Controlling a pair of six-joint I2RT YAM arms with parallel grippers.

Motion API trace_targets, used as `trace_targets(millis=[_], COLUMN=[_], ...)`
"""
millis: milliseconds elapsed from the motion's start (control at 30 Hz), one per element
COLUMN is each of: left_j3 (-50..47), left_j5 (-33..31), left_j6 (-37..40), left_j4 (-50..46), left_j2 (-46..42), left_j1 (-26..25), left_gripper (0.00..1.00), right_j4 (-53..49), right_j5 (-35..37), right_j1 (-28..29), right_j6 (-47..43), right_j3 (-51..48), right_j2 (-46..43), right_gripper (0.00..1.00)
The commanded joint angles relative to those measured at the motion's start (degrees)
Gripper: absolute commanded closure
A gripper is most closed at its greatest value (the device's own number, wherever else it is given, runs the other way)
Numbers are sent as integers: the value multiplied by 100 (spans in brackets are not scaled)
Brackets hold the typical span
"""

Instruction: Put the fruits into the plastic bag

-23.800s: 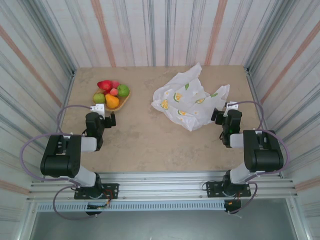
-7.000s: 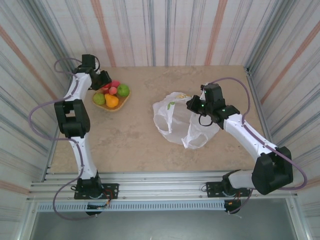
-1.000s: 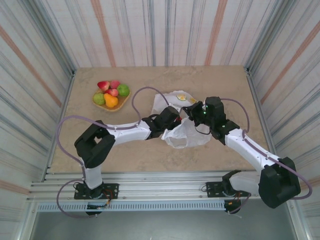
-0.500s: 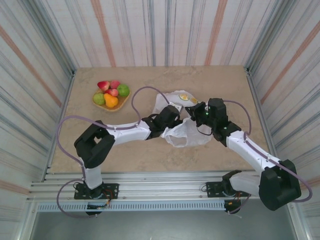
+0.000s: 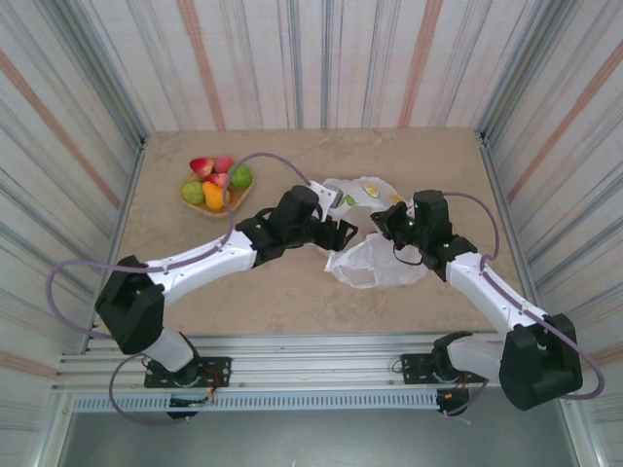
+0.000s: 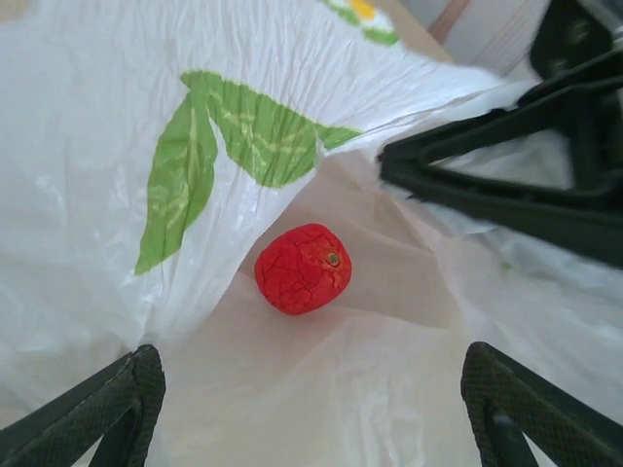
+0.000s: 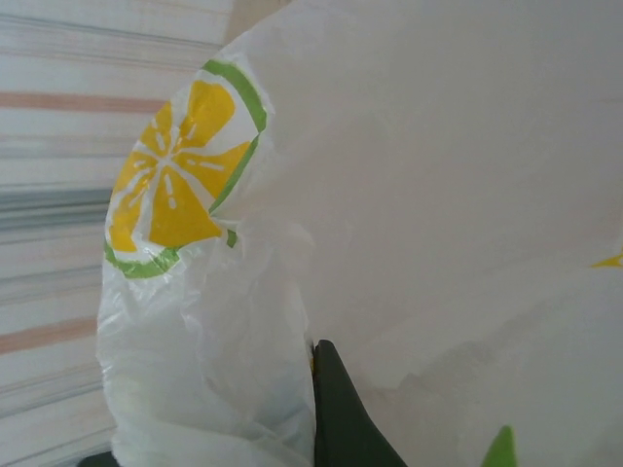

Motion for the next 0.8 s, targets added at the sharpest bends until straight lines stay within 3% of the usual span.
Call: trace_targets(millis=[0,133,300,533,667,767], left_j3=[-83,-64,-66,91,329,660], left_j5=[1100,1918,2300,325,285,281], left_j6=[176,197,98,-119,-86,-15], left_j4=[-383,-510,-738,-1888,-2037,-2137], left_j2=[-444,-769,-1207,-1564,-1151,-606], left_j1=[195,494,1142,2764,3784,4253], left_gripper=[17,17,17,16,16,17], right_j4=[-452,-657,-892,-806,-756,-709], right_j5=[-193,-293,-495,-573,-625,-660], right_j1=[-80,-97,-115,-116,-119,-121], right_j6=[-733,-1029,-1368,-1373,-1365,-1342], right_j3=[331,553,870,998,1041,1052], right_j2=[93,221,411,561,659,691], right_gripper=[100,100,100,100,100,100])
